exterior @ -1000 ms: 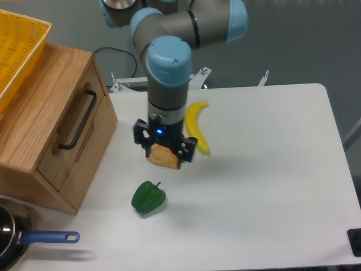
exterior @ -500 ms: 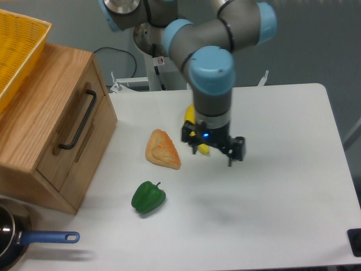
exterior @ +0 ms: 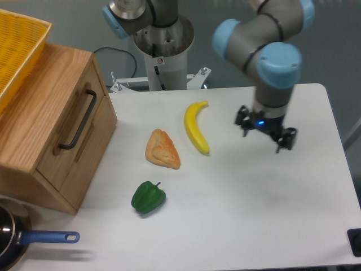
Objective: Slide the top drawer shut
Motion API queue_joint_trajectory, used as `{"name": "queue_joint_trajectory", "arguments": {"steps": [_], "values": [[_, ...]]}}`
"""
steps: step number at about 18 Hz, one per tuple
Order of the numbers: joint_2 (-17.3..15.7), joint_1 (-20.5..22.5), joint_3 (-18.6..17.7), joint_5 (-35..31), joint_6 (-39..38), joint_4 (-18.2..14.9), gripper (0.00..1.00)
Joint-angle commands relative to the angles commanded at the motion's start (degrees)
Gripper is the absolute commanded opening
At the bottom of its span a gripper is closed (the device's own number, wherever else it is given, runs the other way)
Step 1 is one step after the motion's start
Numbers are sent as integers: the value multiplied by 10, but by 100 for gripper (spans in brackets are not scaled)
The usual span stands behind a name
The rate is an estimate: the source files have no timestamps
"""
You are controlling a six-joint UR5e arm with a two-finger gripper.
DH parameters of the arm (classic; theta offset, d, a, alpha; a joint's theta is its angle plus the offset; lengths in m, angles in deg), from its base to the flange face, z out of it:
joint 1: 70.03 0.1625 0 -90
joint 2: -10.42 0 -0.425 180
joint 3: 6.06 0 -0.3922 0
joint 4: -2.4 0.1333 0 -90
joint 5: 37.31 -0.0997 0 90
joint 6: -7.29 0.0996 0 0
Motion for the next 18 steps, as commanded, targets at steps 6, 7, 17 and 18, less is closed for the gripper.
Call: {"name": "queue_joint_trajectory", "arguments": {"steps": [6, 7, 17, 18], "values": [[34, 52, 9, -14, 127, 3, 100], [41, 53, 17, -12, 131, 3, 100], [47, 53, 33, 18, 134, 3, 100], [46, 53, 33, 18, 133, 3, 100]]}}
